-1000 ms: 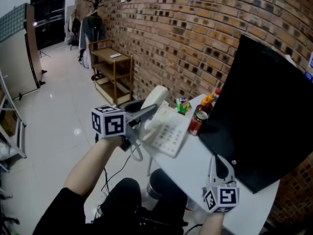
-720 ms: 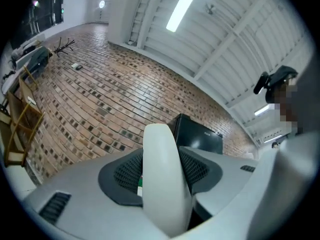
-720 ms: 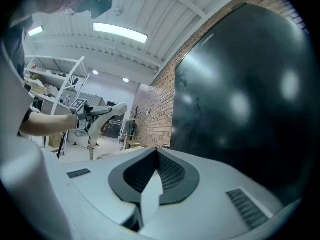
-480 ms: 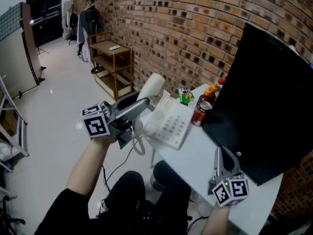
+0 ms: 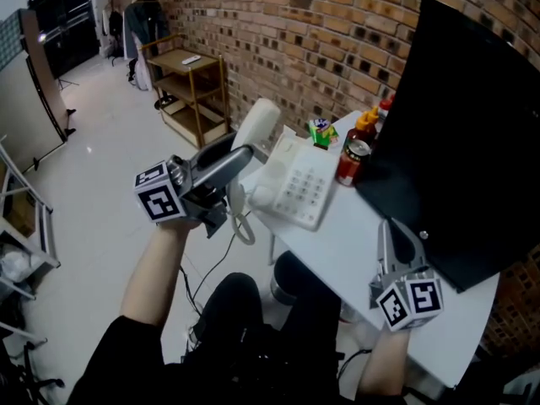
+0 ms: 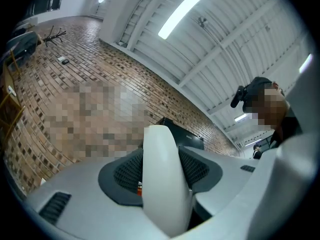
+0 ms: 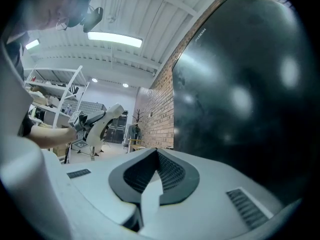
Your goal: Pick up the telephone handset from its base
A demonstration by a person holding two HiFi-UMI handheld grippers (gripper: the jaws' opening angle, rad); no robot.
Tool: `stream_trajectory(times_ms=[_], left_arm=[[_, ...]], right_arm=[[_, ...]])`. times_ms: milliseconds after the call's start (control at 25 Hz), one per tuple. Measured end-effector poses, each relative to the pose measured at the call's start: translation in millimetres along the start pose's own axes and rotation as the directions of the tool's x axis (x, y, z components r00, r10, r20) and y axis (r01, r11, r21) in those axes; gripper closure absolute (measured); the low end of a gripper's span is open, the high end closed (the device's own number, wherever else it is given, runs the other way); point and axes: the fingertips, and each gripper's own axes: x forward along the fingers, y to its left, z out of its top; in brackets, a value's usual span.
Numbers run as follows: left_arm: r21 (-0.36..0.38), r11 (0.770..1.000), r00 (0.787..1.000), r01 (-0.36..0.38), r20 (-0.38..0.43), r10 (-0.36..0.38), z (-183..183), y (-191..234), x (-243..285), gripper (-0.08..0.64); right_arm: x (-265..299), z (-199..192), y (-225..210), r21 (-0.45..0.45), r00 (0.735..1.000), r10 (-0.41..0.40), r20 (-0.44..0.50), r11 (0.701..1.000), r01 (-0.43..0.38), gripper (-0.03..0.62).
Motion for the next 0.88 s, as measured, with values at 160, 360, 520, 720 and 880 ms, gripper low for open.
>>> stream_trajectory(times_ms=[160,360,520,720,880], left_arm=[[-0.015,1.000,1.000,0.018,-0.001,-0.018,-4,0,0,0.342],[0.005,1.000,1.000,0.015,-0.002,-0.015,-6,1,1,0.342],[-0.008,1.000,1.000,0.008,-0.001,-0.008,-10,2,-4,0.342],[-0.034,0.999,1.000,0.003,0.018,-0.002,-11,7,-10,0.342],[-0.027,1.000,1.000,-0.013,0.021,0.013,-9,9,-15,0.342]], right_arm=[[-1,-3,-1,0.010,1.000,-0.005,0.001,1.000,0.005,0.583],[-2,-5,-4,0.012,1.000,0.002,-0.002,1.000,-0.002,0.584],[-3,-2,-2,0.004,1.000,0.006,0.001,1.000,-0.006,0.584],[-1,-5,-4,0.000,1.000,0.001,0.001,1.000,-0.001,0.584],[-2,-4,-5,-0.013,1.000,0.000,0.003,1.000,0.000,0.584]])
